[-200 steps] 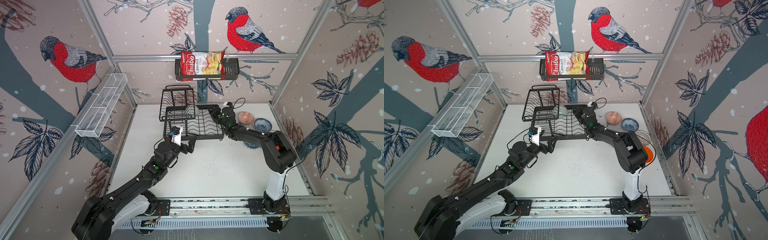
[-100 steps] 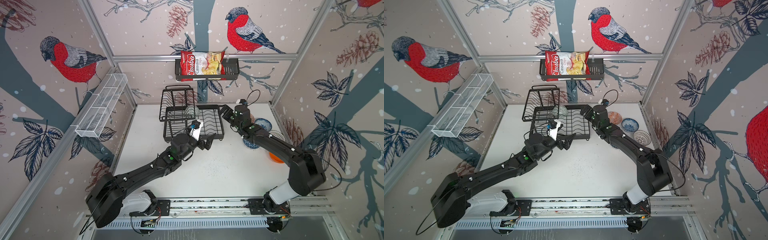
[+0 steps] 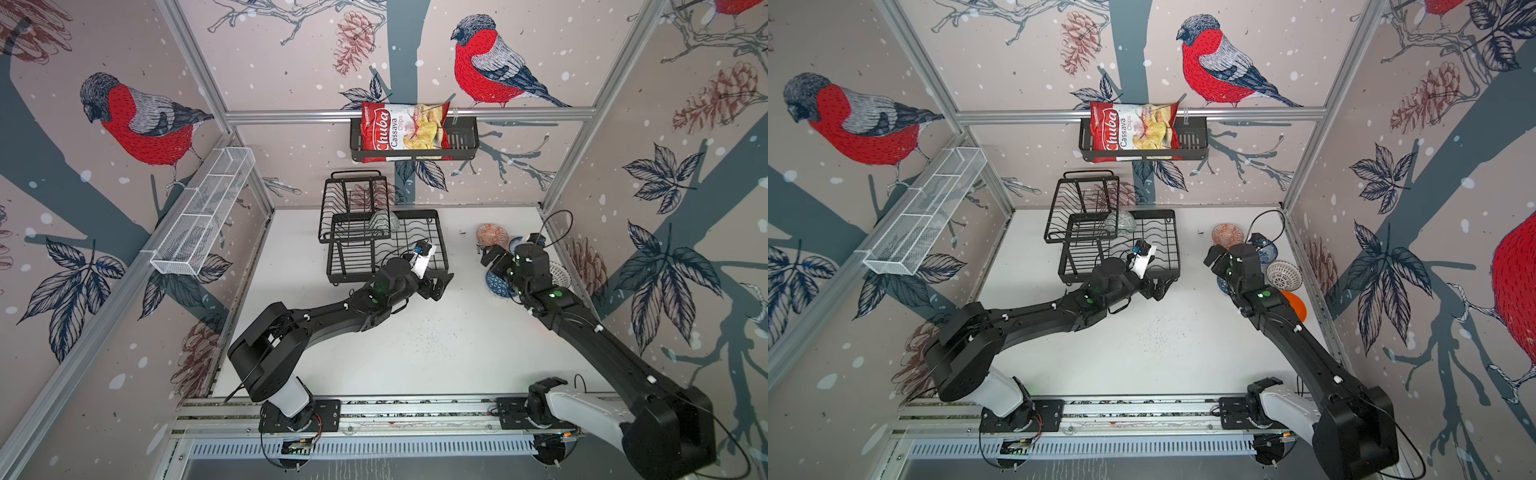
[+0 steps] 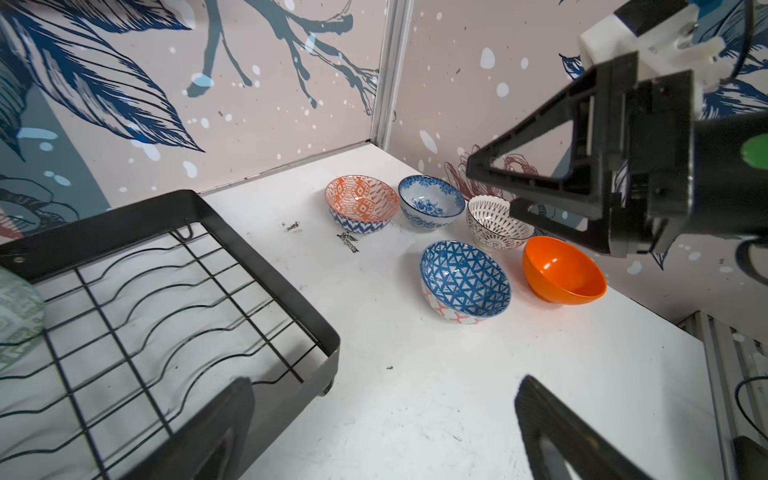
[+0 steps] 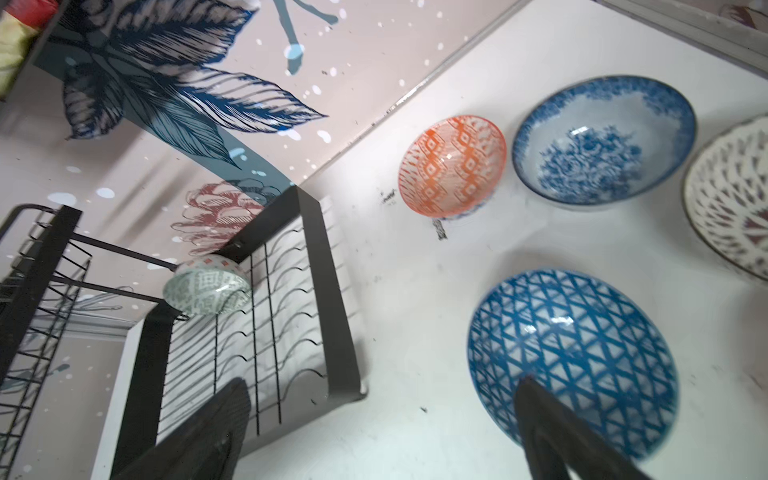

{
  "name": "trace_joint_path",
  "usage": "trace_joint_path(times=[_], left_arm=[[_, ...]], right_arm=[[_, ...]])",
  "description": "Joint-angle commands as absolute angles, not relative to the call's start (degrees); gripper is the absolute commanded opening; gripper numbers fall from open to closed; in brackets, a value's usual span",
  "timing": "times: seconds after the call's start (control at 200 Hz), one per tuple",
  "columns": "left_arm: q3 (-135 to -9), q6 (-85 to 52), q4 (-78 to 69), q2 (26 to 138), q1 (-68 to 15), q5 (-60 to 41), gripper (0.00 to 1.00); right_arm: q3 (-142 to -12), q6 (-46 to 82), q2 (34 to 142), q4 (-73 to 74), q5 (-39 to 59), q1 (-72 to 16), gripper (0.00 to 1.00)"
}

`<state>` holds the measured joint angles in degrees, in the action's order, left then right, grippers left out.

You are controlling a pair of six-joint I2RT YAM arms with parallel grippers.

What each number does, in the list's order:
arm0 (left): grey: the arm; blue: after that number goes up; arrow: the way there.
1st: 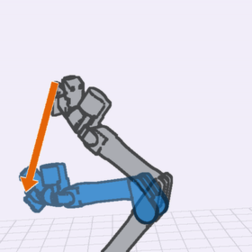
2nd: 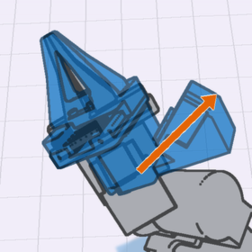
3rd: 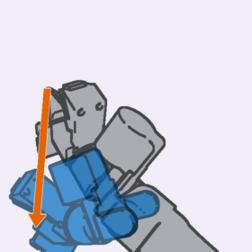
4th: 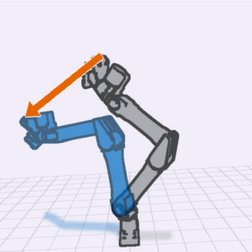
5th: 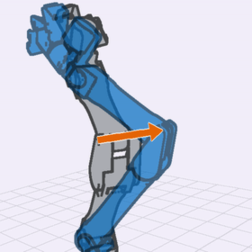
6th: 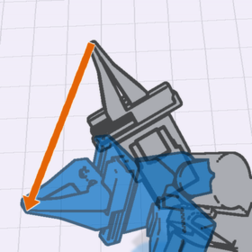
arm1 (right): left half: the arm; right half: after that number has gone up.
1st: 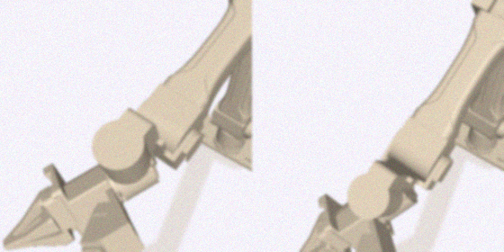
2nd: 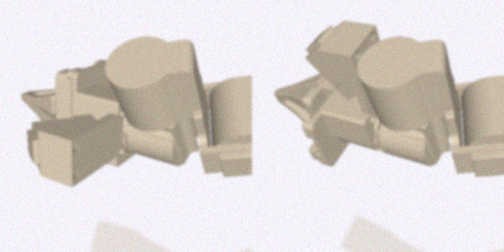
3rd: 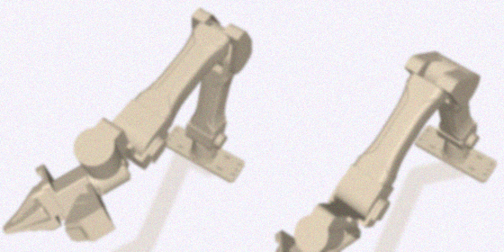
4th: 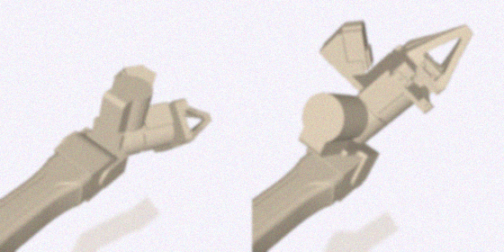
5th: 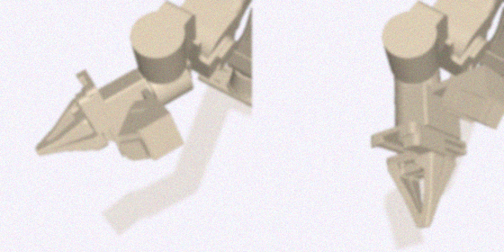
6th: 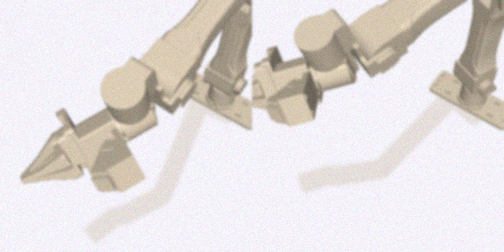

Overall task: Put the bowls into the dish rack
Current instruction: 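Release the green bowl and move the right gripper toward the blue triangle bowl, then grasp the blue triangle-patterned bowl's rim with the right gripper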

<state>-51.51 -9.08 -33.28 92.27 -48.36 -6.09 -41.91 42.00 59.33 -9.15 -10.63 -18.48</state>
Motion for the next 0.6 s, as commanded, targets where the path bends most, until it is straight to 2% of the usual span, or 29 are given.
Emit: trace_joint_path(times=[0.0, 0.29, 0.49, 0.595], left_arm=[[-53.4, -9.4, -37.8, 94.3, -49.2, -9.2, 0.98], [-56.9, -9.4, -39.4, 98.6, -50.7, -12.2, 0.98], [-56.5, -8.2, -38.0, 98.1, -50.8, -11.7, 0.98], [-55.8, -7.3, -37.4, 97.4, -50.8, -11.0, 0.98]], right_arm=[[-38.9, 41.6, 56.3, -12.4, -12.6, -15.8, 1.00], [-28.9, 42.8, 52.4, -8.3, -3.4, -7.1, 0.98], [-27.9, 41.0, 58.2, -3.7, 0.0, -3.4, 0.91], [-30.2, 39.2, 62.9, -5.0, 1.0, -1.2, 0.84]])
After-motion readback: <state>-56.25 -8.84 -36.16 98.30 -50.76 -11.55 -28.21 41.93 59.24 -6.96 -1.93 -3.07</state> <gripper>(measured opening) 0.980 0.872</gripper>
